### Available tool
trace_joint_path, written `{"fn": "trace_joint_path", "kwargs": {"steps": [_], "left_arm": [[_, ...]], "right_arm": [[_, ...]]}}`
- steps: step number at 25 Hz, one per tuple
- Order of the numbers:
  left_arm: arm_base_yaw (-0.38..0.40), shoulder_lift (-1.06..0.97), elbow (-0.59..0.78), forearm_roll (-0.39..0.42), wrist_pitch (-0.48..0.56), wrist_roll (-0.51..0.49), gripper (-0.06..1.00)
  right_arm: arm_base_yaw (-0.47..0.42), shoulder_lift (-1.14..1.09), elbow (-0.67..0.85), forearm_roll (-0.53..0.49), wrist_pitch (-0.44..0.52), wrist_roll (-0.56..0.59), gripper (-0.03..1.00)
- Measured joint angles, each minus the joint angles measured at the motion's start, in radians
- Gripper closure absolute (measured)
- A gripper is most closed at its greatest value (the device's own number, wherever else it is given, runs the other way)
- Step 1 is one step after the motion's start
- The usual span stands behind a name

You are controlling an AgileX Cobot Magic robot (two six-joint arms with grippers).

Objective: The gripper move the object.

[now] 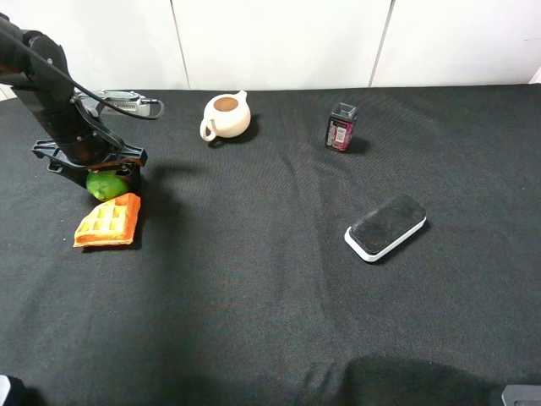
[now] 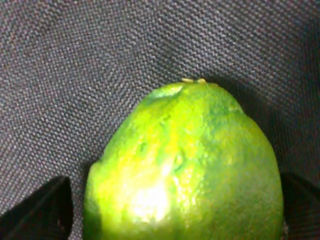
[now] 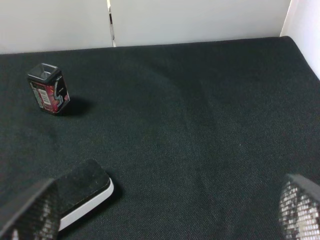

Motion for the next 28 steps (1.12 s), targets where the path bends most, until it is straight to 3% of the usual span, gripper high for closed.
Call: {"fn": "trace_joint_path", "kwargs": {"steps": [12,28], "left_arm": [[0.000,-0.089,0.000,-0.001,0.025,0.000,0.15],[0.000,-0.355,0.000,0.000,0.107,0.000,0.15]], "right_arm": [[0.000,0.000,0.000,0.000,0.000,0.000,0.31],[0.000,0.000,0.000,0.000,0.000,0.000,0.31]]}}
